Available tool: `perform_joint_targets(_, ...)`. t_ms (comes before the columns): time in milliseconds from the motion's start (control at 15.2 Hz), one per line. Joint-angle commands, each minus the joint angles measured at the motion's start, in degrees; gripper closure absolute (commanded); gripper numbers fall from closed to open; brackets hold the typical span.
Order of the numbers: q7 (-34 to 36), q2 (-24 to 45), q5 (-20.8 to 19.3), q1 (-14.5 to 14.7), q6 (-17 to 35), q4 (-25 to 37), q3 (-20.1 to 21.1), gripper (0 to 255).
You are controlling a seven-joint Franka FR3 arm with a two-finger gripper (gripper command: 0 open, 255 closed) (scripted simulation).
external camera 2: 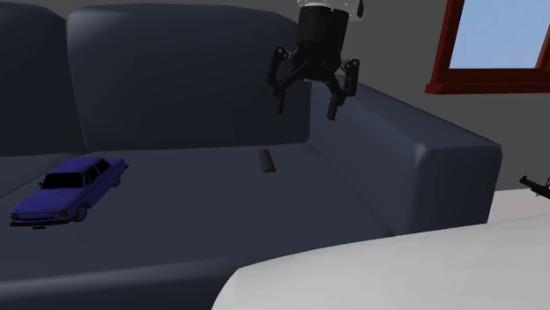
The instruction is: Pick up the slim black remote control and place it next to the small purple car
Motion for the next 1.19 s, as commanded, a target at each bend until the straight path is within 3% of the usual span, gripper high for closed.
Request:
perform_joint_targets(0, 0.0, 0.0, 0.0, 0.0, 0.0, 0.0, 0.0, 0)
perform_joint_targets(528, 2.0, 16.7, 1.1, 1.0, 11.8, 4.9, 2.1, 0)
perform_joint_targets(1122, 4.5, 36.7, 1.0, 1.7, 20.3, 16.2, 3.7, 0)
